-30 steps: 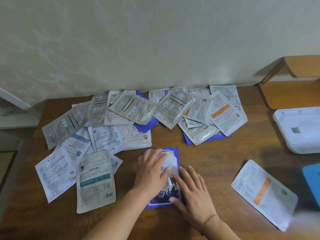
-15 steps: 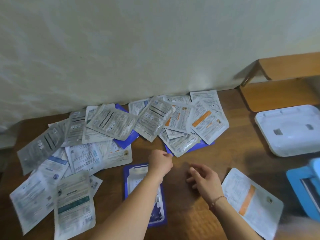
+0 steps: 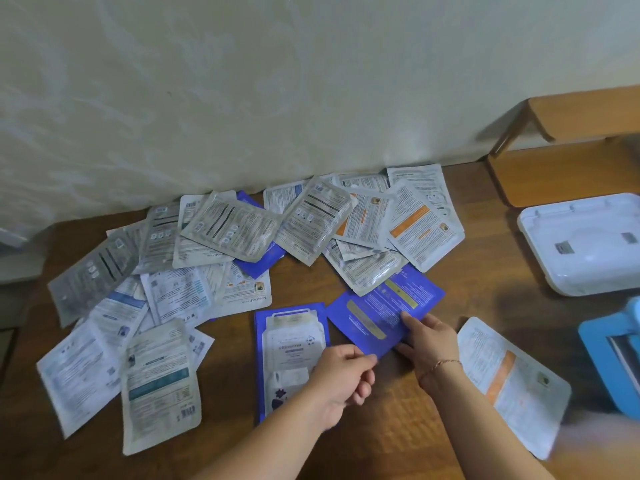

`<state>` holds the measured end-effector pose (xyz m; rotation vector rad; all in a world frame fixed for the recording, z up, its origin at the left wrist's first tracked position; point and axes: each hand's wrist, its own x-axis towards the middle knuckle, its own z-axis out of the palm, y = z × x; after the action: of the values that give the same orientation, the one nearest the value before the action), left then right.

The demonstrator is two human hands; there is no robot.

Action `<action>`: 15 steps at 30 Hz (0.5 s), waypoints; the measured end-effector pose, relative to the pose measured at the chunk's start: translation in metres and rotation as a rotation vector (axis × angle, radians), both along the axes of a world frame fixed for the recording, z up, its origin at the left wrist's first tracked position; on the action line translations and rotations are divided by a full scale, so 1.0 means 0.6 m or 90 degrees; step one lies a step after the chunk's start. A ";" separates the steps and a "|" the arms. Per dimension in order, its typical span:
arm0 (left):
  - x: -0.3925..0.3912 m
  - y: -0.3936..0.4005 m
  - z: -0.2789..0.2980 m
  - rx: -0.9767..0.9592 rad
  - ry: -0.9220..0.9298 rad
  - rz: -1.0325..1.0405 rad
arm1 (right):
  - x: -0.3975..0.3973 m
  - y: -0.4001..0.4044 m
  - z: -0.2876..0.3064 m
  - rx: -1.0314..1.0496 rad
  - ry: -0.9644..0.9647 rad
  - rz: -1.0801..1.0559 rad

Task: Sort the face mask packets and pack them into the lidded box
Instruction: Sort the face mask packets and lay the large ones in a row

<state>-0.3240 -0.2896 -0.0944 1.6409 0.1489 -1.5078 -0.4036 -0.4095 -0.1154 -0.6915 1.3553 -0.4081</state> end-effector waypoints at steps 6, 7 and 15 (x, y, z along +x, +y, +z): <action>0.024 0.040 0.018 -0.045 0.081 -0.172 | -0.041 0.006 0.003 -0.040 0.036 0.057; 0.031 0.045 0.022 -0.077 0.124 -0.152 | -0.054 0.008 0.002 -0.055 0.045 0.071; 0.040 0.014 -0.002 -0.187 0.465 -0.046 | -0.137 0.017 0.085 -0.587 0.139 0.329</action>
<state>-0.2998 -0.2811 -0.0954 0.8200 0.2506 -2.0189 -0.4856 -0.3991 -0.0643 -1.8434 1.0852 -0.5418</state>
